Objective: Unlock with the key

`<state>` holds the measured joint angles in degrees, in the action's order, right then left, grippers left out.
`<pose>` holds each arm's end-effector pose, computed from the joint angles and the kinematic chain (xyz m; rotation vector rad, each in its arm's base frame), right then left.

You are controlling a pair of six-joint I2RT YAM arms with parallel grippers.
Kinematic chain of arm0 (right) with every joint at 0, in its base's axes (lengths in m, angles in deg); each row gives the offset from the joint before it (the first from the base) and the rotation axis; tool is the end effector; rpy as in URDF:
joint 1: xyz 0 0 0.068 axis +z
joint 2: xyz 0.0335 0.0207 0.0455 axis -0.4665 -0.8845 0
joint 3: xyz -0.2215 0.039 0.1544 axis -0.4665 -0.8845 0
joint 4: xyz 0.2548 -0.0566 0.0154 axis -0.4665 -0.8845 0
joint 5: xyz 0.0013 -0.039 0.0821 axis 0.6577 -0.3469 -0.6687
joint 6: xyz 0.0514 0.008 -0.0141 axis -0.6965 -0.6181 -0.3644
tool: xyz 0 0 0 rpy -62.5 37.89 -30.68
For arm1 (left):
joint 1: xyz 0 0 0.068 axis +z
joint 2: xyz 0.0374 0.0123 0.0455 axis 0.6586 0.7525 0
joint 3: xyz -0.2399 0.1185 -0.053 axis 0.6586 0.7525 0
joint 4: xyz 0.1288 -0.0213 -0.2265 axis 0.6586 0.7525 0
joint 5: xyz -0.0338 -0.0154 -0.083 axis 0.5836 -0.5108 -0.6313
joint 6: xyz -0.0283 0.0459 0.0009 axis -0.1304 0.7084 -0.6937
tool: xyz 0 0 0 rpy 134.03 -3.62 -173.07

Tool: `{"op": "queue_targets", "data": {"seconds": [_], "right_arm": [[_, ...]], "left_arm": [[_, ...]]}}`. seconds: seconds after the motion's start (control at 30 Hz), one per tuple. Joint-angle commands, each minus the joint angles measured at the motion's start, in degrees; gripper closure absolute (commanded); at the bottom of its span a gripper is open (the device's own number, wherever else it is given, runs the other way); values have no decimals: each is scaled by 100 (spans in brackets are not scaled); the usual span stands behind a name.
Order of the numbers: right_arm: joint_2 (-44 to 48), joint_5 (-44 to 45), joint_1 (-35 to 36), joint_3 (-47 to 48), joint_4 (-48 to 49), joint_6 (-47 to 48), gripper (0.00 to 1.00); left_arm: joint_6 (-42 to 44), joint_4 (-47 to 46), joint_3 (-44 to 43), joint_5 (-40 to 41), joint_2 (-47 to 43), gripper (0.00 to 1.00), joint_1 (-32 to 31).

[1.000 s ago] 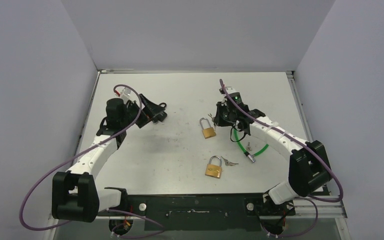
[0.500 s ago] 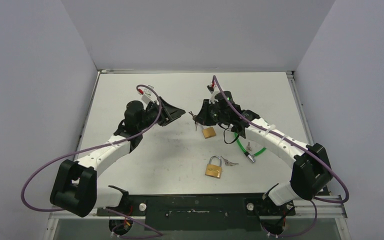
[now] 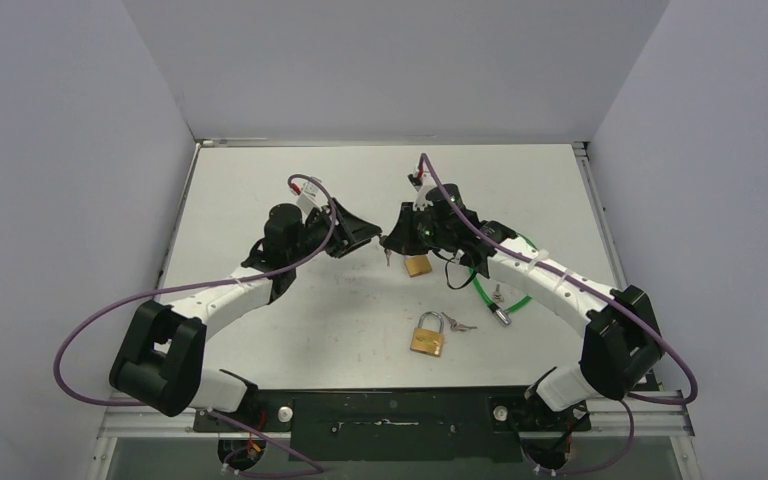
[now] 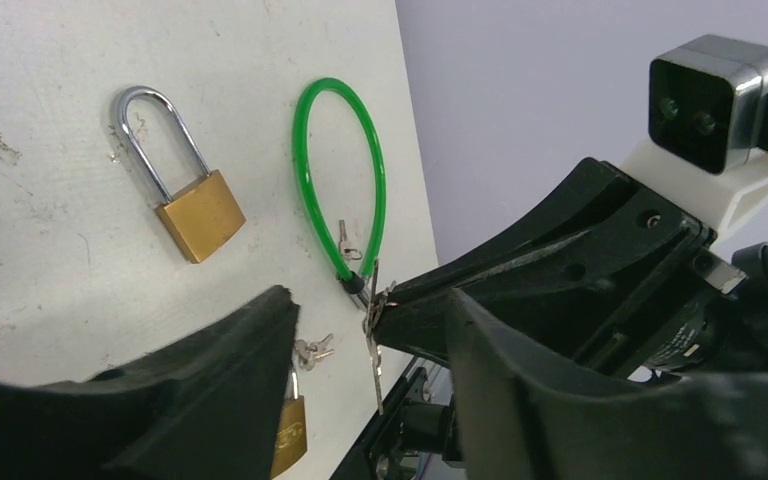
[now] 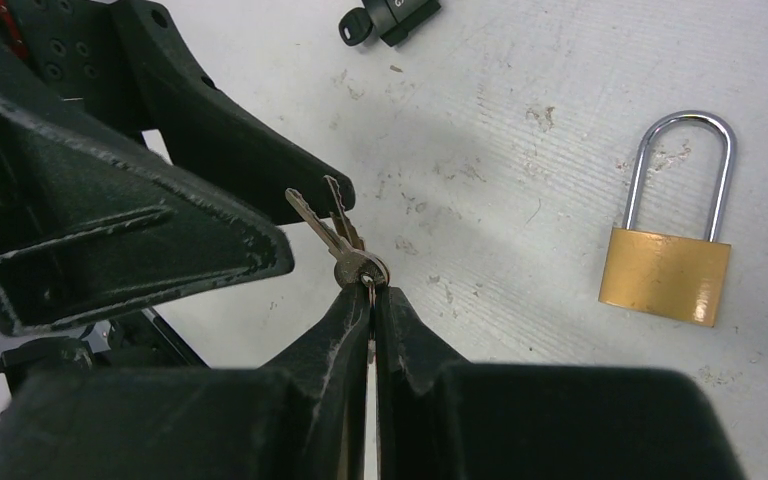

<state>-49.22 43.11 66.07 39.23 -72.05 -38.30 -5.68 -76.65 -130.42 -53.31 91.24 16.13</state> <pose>0.2581 0.2173 0.2877 -0.2832 2.3110 1.0144 0.2692 -0.1436 0.2433 -0.2762 2.0288 -1.4419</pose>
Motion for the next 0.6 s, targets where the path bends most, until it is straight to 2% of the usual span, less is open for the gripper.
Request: {"op": "queue_targets", "data": {"seconds": [0.0, 0.33, 0.43, 0.57], "right_arm": [[-7, -108, 49, 242, 181, 80, 100], [40, -162, 67, 185, 218, 87, 100], [36, -171, 67, 180, 207, 89, 100], [43, -192, 67, 173, 207, 74, 100]], "left_arm": [[22, -425, -237, 212, 35, 52, -34], [27, -401, -355, 164, 152, 86, -43], [25, -431, -346, 169, 143, 100, -51], [71, -430, -338, 163, 64, 100, -52]]}}
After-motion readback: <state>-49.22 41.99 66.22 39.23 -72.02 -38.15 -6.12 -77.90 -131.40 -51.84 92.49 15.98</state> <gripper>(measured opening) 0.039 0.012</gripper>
